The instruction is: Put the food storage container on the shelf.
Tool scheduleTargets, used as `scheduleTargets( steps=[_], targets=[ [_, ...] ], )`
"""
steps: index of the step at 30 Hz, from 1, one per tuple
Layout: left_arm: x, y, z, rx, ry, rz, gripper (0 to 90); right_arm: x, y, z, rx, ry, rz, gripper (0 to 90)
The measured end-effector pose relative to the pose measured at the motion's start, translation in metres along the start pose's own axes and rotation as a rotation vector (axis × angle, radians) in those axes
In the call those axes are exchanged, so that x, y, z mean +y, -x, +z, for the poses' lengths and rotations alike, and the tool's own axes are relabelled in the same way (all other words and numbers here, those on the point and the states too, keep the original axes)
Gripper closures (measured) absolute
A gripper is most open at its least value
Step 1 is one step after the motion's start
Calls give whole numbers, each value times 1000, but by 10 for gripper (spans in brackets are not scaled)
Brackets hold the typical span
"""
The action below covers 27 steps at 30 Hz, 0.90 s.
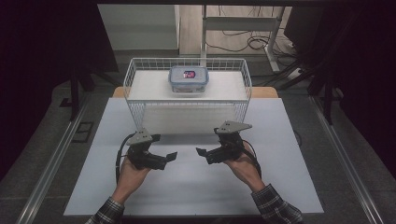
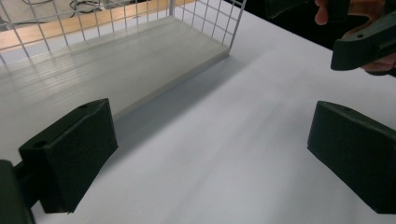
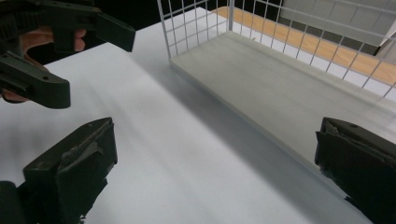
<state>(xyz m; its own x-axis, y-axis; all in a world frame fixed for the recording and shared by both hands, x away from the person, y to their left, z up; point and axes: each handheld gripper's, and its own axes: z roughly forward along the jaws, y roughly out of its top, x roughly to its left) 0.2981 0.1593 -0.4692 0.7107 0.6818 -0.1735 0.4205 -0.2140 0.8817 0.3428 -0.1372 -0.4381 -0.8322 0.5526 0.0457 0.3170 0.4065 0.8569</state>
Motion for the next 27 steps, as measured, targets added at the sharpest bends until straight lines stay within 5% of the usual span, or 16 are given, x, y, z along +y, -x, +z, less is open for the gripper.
scheduleTargets(
  steps=[16, 27],
  targets=[
    [-25, 9, -19, 29, 14, -11, 15, -19, -12, -16, -11, 0, -2, 0],
    [-43, 15, -25, 55, -28, 4, 16, -43, -21, -15, -20, -51, -12, 0]
  ],
)
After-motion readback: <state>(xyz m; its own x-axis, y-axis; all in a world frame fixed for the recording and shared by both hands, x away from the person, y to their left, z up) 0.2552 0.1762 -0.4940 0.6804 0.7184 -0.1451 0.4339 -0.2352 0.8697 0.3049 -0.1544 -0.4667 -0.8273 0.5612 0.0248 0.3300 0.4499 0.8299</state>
